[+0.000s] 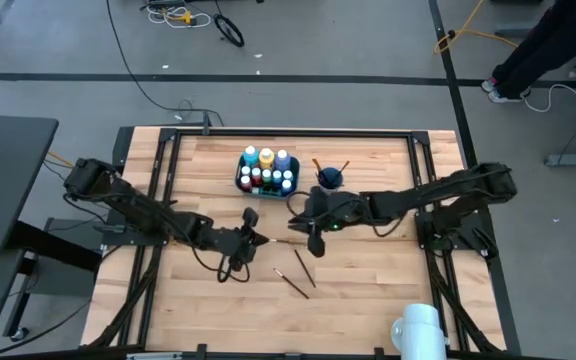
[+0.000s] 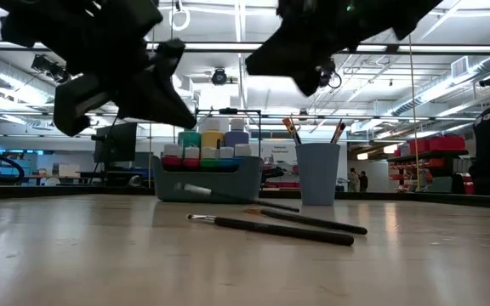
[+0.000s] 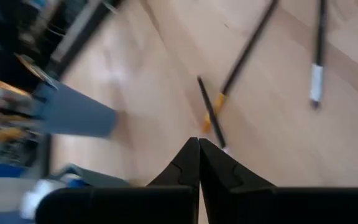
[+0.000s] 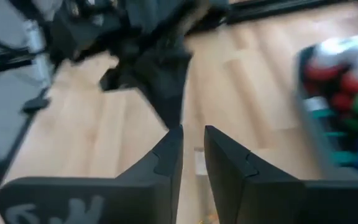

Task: Pick & Place Paint Supplies
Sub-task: Put the silver paint brush into the blue cup

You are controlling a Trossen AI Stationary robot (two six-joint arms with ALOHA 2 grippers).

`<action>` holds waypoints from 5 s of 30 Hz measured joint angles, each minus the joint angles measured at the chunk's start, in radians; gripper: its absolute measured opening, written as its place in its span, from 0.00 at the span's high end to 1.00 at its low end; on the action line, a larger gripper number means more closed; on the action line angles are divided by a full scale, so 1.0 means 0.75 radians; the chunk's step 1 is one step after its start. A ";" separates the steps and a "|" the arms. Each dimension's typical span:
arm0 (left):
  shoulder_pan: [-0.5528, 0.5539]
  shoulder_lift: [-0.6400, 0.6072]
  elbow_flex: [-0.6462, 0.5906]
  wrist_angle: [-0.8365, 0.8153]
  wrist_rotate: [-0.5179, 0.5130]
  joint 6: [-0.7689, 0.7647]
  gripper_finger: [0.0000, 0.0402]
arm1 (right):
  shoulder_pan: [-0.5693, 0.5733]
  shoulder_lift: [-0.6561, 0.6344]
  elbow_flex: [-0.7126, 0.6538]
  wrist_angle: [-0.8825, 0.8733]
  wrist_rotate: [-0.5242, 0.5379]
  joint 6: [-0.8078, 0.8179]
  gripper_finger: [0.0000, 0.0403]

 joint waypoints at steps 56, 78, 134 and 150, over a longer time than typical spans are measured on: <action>0.739 0.512 -0.037 0.571 0.500 -0.456 0.61 | -0.160 0.111 0.000 0.096 -0.282 0.024 0.78; 0.896 0.518 -0.033 0.490 0.800 -0.396 0.62 | -0.160 0.111 0.000 0.098 -0.282 0.024 0.78; 0.569 -0.150 -0.038 0.314 0.558 -0.496 0.70 | 0.037 0.639 0.006 0.126 0.538 0.235 0.78; 0.507 -0.145 -0.038 0.290 0.552 -0.512 0.70 | 0.070 0.589 -0.006 0.228 0.402 -0.100 0.84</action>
